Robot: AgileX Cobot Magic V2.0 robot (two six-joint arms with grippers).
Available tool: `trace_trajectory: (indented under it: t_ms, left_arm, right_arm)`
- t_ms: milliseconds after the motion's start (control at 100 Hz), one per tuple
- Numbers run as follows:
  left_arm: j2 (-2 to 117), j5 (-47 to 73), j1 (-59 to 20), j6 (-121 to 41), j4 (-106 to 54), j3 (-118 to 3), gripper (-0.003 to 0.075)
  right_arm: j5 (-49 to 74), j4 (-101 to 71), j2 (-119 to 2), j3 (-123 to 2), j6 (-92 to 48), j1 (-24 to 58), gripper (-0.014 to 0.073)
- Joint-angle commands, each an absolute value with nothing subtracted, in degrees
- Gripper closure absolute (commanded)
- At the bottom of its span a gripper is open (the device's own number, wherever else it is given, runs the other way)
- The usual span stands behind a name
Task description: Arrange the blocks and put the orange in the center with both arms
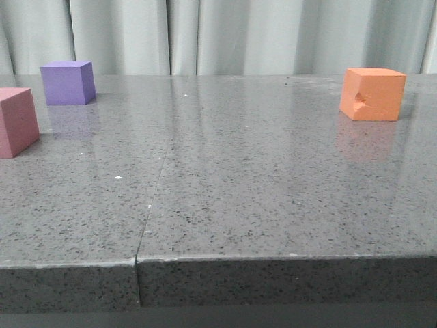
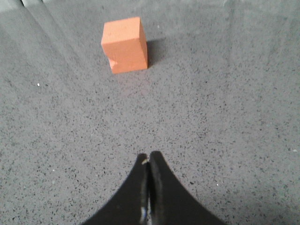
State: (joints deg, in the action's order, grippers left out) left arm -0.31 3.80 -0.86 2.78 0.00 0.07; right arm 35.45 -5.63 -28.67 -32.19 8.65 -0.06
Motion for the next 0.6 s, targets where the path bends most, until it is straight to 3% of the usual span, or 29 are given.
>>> trace_trajectory:
  t_ms: [0,90,160,230,400,450,590]
  left_arm:
    - [-1.95,-0.77,-1.38,2.94,-0.55,2.41,0.0741]
    - [-1.95,-0.77,-1.38,2.94,-0.55,2.41,0.0741]
    - [-1.95,-0.77,-1.38,2.94,-0.55,2.41,0.0741]
    - [-1.95,-0.77,-1.38,2.94,-0.55,2.41,0.0741]
    - [-1.95,-0.77,-1.38,2.94,-0.55,2.41,0.0741]
    - [-1.95,-0.77,-1.38,2.94,-0.55,2.41,0.0741]
    - [-1.95,-0.77,-1.38,2.94,-0.55,2.41,0.0741]
  right_arm:
    - [34.07,-5.78,-33.52,-37.29,7.80,-0.26,0.0657]
    - [35.99,-5.78,-37.99,-40.76,7.80,-0.26,0.0617]
    - [36.63,-5.91,-41.05,-43.61,7.80,-0.26,0.0533]
    - [36.63,-5.90,-43.65,-46.15,7.80,-0.26,0.0406]
    - [36.95,-5.84,-49.36,-51.78,7.79,-0.26,-0.0003]
    - [37.69,-5.84,-51.17,-53.37,7.79,-0.26,-0.0079]
    - [42.06,-5.97,-57.10,-59.27,7.79,-0.21,-0.0033]
